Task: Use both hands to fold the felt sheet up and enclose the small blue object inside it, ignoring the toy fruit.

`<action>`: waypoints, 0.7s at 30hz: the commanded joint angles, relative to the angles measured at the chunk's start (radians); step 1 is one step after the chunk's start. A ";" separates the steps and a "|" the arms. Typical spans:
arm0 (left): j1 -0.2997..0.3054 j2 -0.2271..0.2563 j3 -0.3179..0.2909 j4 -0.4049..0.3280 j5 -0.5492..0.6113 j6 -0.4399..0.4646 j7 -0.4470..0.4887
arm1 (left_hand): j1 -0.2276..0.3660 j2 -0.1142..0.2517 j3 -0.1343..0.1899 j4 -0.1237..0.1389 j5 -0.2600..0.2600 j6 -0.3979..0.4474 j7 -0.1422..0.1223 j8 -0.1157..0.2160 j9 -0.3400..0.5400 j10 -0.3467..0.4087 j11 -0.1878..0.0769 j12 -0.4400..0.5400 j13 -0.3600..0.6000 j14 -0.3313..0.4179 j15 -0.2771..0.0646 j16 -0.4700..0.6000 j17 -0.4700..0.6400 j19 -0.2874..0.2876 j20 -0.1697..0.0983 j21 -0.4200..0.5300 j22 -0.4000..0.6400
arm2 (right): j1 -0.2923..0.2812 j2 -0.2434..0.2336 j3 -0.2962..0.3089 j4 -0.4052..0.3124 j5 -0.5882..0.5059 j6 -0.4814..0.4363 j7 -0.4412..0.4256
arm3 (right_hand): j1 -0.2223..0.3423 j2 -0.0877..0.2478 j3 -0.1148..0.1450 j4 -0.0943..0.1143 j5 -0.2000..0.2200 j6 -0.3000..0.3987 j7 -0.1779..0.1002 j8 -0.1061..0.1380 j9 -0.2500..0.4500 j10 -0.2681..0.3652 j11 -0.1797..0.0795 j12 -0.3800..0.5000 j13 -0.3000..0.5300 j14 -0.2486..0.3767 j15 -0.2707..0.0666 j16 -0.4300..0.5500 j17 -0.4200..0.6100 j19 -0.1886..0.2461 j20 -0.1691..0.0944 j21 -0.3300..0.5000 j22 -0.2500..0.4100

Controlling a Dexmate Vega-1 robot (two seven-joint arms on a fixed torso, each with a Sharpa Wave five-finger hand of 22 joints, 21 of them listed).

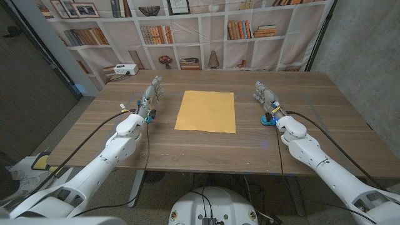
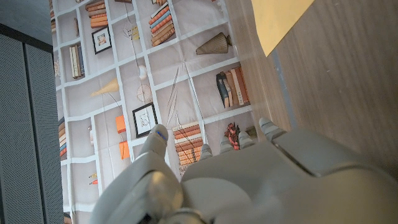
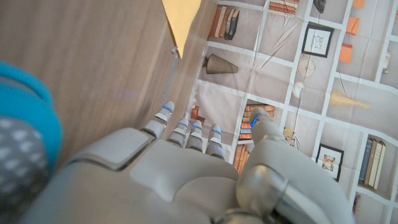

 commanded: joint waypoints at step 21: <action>-0.050 -0.029 0.003 0.107 -0.032 -0.019 -0.177 | 0.011 -0.002 0.013 -0.007 0.008 0.067 0.007 0.015 0.003 0.092 0.051 0.011 0.006 0.092 0.042 -0.005 0.005 0.043 0.047 -0.016 0.007 | -0.183 -0.135 -0.040 -0.611 -0.539 -0.642 -0.580 | 0.002 -0.048 -0.032 -0.002 0.003 0.065 0.057 0.019 0.011 0.068 0.057 0.025 0.010 0.053 0.070 0.020 0.012 0.045 0.049 0.010 0.006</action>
